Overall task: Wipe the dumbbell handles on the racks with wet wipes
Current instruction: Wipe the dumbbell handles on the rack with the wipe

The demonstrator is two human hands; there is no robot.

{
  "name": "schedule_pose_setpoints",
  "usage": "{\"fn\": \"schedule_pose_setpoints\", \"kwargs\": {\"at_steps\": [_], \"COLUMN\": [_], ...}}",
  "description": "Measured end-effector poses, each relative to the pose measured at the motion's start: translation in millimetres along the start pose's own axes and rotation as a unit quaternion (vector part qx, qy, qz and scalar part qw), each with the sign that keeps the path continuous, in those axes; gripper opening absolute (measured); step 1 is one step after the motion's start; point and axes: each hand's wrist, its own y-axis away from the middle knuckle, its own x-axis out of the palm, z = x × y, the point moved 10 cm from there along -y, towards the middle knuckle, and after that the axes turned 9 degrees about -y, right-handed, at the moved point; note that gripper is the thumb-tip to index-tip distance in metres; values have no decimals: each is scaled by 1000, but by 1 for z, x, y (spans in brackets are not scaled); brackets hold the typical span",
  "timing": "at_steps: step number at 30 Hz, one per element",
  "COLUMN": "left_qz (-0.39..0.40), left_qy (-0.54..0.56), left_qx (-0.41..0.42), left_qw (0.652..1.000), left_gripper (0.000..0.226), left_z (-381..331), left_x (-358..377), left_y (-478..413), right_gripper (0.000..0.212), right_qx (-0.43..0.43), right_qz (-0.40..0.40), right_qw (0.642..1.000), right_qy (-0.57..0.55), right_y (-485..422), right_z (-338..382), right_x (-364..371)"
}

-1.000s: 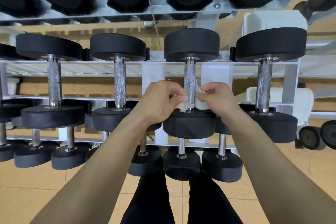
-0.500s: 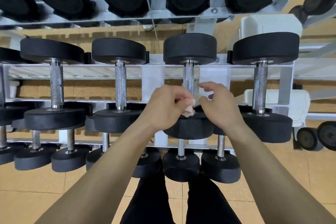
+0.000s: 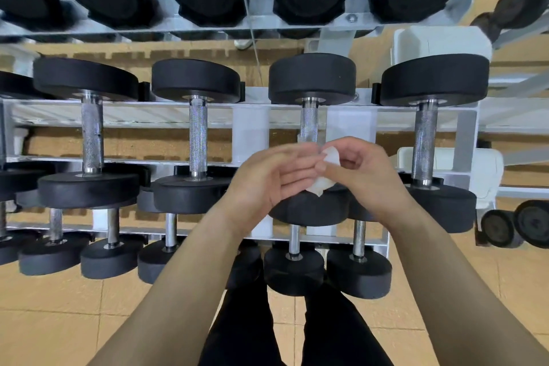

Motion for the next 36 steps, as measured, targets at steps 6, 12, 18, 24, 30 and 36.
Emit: {"fn": "schedule_pose_setpoints", "kwargs": {"at_steps": [6, 12, 18, 24, 30, 36], "left_qz": [-104, -33, -57, -173, -236, -85], "left_qy": [-372, -403, -436, -548, -584, -494], "left_qx": [56, -32, 14, 19, 20, 8], "left_qw": [921, 914, 898, 818, 777, 865], "left_gripper": [51, 50, 11, 10, 6, 12], "left_z": [1, 37, 22, 15, 1, 6], "left_x": [-38, -44, -51, -62, -63, -52], "left_y": [-35, -78, -69, -75, -91, -86], "right_gripper": [30, 14, 14, 7, 3, 10], "right_qx": [80, 57, 59, 47, 27, 20], "right_qz": [-20, -54, -28, -28, -2, -44], "right_qw": [994, 977, 909, 913, 919, 861], "right_qy": [-71, 198, 412, 404, 393, 507], "right_y": [-24, -50, -72, -77, -75, -96], "right_z": [-36, -42, -49, -40, -36, -24], "right_x": [-23, -31, -16, -16, -19, -13]}}
